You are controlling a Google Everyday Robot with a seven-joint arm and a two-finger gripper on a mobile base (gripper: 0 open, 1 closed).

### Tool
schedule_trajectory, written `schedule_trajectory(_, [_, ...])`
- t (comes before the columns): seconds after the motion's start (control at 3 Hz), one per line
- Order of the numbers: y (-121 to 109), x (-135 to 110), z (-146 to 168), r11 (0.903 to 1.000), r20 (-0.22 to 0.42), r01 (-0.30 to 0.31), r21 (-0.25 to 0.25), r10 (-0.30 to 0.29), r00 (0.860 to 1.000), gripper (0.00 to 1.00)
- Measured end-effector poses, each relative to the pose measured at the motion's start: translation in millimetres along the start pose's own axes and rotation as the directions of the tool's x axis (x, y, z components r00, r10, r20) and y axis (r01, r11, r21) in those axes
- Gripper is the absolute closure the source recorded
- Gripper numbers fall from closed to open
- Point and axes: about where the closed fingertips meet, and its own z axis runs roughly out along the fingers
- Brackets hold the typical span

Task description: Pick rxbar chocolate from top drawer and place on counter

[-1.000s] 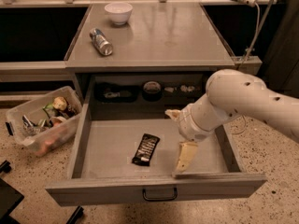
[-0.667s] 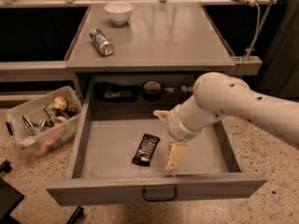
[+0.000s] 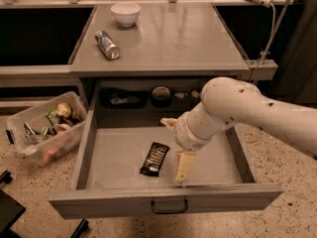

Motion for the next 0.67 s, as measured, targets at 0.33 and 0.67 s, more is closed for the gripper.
schedule_trajectory(0.33, [-18.1, 5.5, 17.1, 0.9995, -0.03, -0.003, 0.031, 0.004, 1.0, 0.0])
schedule_trajectory(0.67, [-49.5, 5.7, 35.3, 0.9974, -0.035, 0.018, 0.07, -0.016, 0.999, 0.0])
